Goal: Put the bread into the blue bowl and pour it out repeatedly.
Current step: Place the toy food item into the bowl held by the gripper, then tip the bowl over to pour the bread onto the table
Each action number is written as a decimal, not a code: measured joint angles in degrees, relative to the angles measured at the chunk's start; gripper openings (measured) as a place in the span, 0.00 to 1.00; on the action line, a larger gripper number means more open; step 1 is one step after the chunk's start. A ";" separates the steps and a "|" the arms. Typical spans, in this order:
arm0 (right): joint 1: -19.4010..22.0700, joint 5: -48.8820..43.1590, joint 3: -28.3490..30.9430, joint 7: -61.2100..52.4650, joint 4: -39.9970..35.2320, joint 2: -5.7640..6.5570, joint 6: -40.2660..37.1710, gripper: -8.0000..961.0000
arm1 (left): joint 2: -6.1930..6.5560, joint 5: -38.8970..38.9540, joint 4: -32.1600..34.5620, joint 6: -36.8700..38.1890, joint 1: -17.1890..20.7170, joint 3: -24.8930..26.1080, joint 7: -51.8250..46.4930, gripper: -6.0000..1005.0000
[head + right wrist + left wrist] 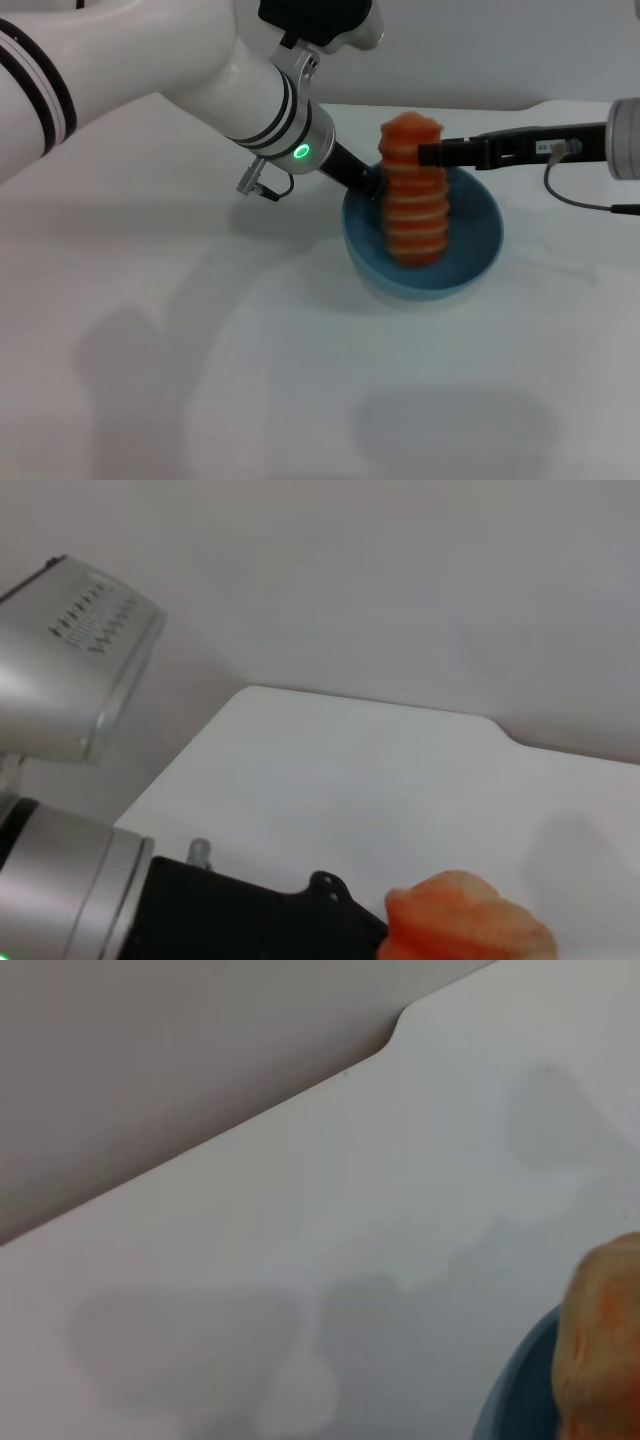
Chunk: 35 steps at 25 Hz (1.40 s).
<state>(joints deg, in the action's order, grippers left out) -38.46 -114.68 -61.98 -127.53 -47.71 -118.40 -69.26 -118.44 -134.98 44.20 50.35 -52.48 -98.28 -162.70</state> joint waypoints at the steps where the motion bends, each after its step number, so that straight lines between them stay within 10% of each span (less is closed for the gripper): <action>1: 0.53 0.00 0.05 -0.02 -0.69 0.01 -0.25 0.50 | 0.01 0.00 -0.02 -0.23 0.01 0.00 0.01 0.01; 14: 9.34 0.90 12.98 8.60 -7.18 -0.25 -1.55 0.49 | 0.23 -0.47 -0.86 -6.04 0.27 -0.11 3.00 0.01; 35: 21.80 27.23 36.48 61.02 20.39 -0.35 5.75 0.49 | -0.28 -9.75 -0.62 -16.94 -8.11 -7.79 14.93 0.01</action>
<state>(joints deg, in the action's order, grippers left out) -16.66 -87.45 -25.49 -66.51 -27.32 -118.75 -63.51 -118.72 -144.73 43.57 33.41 -60.59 -106.07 -147.77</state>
